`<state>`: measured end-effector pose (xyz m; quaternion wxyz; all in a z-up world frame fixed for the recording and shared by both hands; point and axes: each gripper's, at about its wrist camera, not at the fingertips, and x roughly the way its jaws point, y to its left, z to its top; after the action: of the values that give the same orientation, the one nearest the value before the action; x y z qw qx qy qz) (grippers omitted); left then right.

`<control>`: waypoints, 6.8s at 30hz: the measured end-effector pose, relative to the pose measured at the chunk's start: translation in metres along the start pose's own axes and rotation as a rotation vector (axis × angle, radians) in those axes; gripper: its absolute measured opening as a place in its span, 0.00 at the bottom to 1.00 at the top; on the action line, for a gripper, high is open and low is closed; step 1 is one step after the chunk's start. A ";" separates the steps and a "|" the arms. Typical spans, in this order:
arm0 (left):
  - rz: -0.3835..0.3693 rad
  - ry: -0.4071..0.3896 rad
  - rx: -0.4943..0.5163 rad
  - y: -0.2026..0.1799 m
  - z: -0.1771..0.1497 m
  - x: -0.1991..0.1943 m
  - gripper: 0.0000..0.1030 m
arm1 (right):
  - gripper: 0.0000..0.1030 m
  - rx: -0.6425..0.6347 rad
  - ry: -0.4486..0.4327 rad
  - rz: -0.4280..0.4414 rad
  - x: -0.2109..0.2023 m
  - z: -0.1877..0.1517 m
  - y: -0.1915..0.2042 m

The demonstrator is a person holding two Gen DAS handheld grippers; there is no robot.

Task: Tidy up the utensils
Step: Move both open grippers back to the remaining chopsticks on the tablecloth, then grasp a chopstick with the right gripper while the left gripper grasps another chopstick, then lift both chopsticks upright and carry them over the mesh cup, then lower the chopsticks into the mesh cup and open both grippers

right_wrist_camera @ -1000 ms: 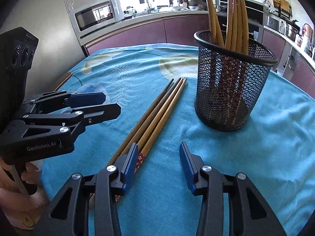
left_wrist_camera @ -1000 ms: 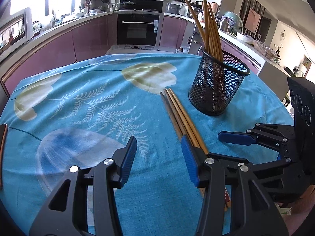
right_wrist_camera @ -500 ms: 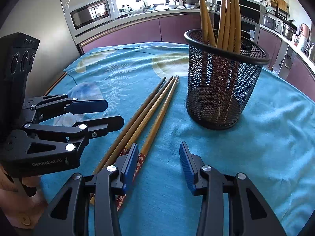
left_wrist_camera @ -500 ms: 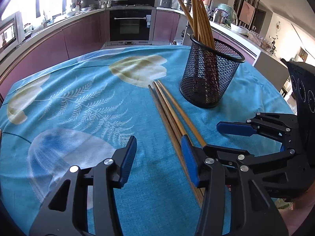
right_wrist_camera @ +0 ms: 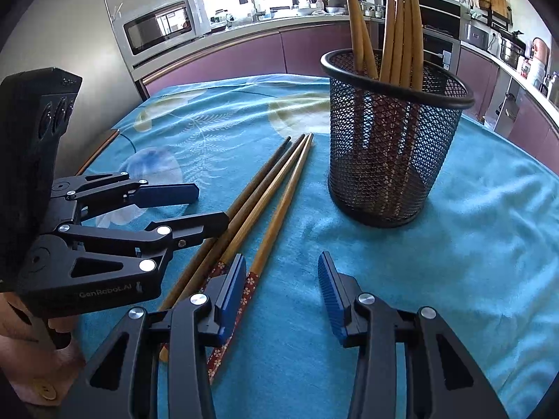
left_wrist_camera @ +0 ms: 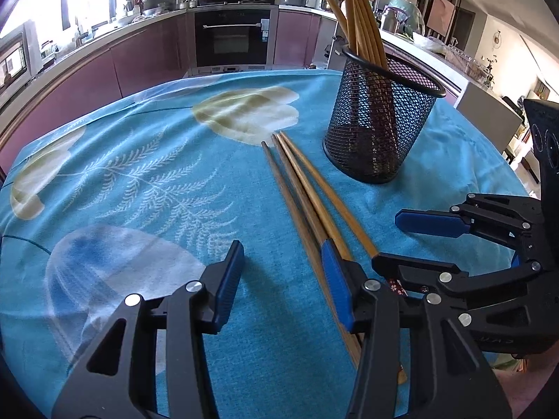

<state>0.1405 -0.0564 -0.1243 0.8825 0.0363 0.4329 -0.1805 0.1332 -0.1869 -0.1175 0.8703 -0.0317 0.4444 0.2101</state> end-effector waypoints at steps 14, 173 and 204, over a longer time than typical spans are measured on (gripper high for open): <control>-0.004 0.002 0.007 -0.002 0.002 0.000 0.25 | 0.37 -0.001 -0.002 -0.007 0.004 0.005 0.001; -0.189 -0.453 -0.007 -0.040 0.156 -0.155 0.07 | 0.06 0.123 -0.511 0.040 -0.106 0.106 -0.077; -0.144 -0.228 0.013 -0.035 0.162 -0.060 0.08 | 0.08 0.154 -0.270 -0.050 -0.045 0.096 -0.091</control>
<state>0.2162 -0.1072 0.0263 0.9103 -0.0099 0.3302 -0.2493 0.2183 -0.2615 -0.0362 0.9269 0.0524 0.3373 0.1562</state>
